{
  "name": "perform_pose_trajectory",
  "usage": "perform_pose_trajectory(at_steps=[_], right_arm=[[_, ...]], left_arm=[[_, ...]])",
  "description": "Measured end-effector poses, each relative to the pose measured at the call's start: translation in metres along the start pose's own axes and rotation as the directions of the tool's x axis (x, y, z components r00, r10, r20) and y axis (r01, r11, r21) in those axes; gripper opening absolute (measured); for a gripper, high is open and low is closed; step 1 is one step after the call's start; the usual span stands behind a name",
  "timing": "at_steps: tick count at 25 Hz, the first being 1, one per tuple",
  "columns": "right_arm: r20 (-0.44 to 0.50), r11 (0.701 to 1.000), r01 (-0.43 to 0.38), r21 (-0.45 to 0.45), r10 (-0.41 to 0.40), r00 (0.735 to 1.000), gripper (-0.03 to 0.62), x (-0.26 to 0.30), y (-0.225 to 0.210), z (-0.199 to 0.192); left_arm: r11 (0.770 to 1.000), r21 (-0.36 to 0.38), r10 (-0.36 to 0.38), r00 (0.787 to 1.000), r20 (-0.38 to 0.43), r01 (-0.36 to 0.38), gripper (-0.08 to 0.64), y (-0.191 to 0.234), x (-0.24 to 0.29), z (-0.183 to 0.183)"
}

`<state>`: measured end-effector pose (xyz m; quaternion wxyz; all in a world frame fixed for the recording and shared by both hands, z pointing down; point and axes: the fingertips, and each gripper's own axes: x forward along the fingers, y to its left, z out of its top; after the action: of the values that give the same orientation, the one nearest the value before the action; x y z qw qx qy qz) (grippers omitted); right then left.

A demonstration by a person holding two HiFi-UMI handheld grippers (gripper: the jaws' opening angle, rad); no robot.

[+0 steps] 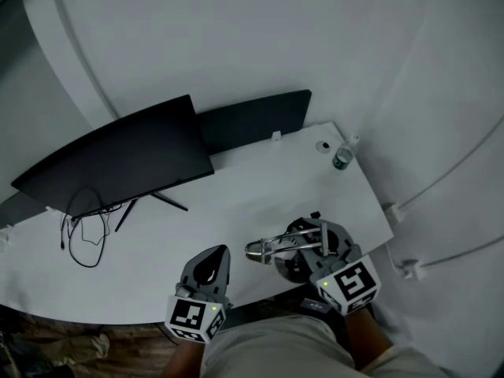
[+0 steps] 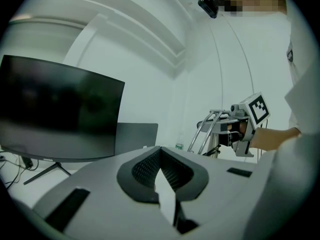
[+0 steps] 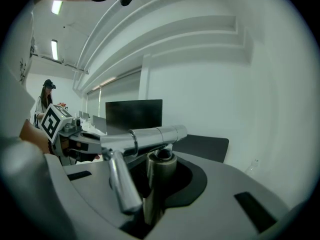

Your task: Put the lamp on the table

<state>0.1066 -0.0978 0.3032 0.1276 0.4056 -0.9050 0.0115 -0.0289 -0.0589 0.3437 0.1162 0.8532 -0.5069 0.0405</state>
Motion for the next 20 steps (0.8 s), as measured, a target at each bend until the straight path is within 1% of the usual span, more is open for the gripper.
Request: perform_pose_trajectory(at_steps=[4, 9, 13, 20], right_arm=[[0.002, 1.000, -0.001, 0.004, 0.001, 1.000, 0.055, 0.010, -0.002, 0.002], [0.006, 1.000, 0.014, 0.023, -0.014, 1.000, 0.055, 0.028, -0.002, 0.008], [0.005, 0.999, 0.031, 0.038, -0.031, 0.999, 0.055, 0.039, -0.003, 0.009], [0.011, 0.997, 0.048, 0.057, -0.048, 0.999, 0.055, 0.063, -0.011, 0.005]], left_arm=[[1.000, -0.012, 0.014, 1.000, -0.010, -0.014, 0.002, 0.012, 0.000, 0.000], [1.000, -0.016, 0.007, 1.000, -0.028, -0.007, 0.002, 0.030, 0.005, 0.004], [1.000, -0.007, -0.001, 1.000, -0.025, 0.001, 0.002, 0.044, 0.009, 0.007], [1.000, -0.013, -0.004, 0.999, -0.041, 0.004, 0.002, 0.064, 0.023, 0.009]])
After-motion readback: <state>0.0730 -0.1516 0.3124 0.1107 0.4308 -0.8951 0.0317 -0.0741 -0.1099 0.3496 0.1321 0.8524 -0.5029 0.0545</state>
